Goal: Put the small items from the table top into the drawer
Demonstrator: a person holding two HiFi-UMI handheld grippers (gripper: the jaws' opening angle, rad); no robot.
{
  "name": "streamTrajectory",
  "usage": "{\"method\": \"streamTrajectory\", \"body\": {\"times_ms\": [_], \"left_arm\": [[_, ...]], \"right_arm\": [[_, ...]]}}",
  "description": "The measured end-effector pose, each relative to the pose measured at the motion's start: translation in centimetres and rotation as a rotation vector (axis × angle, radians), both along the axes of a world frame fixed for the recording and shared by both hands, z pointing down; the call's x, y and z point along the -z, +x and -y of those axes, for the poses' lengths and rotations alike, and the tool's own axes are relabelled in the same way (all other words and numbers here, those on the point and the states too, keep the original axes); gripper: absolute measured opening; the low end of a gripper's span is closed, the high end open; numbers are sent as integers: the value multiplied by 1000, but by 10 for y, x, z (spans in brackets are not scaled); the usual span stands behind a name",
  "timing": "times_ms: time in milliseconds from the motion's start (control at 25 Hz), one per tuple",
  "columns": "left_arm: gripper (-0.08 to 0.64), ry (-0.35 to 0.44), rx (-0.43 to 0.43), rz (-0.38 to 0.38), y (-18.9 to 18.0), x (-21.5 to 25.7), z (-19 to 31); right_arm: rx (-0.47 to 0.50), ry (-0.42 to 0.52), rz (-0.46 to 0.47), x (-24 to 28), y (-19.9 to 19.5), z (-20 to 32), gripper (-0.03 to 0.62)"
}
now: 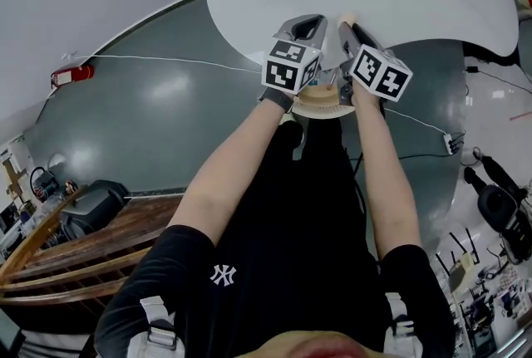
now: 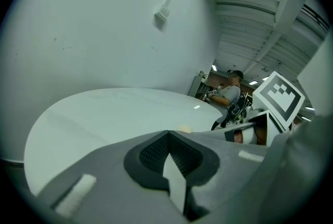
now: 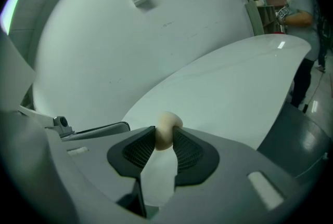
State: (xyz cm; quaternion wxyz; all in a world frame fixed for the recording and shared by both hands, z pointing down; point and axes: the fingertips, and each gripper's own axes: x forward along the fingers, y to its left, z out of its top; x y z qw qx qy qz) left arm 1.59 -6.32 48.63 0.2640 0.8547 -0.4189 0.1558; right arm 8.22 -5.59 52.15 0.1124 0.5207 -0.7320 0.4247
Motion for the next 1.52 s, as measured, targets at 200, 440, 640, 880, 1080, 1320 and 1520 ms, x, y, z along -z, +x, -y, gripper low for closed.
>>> {"method": "streamTrajectory", "body": {"times_ms": [200, 440, 640, 880, 1080, 1320, 1520], "left_arm": [[0, -9, -34, -12, 9, -2, -29], [0, -11, -76, -14, 17, -3, -56], [0, -13, -102, -9, 17, -9, -79], [0, -41, -120, 1, 20, -26, -105], [0, -61, -130, 12, 22, -40, -118], [0, -81, -134, 22, 21, -52, -126], [0, -88, -135, 31, 12, -56, -130]], "right_arm": [[15, -17, -14, -10, 2, -47, 133], [1, -69, -31, -31, 6, -103, 135], [1, -91, -45, -46, 4, -130, 140], [6, -118, -57, -66, 5, -150, 144], [27, -141, -77, -84, 3, -161, 149], [54, -165, -111, -102, 3, -168, 156], [62, -182, -120, -112, -1, -169, 161]]}}
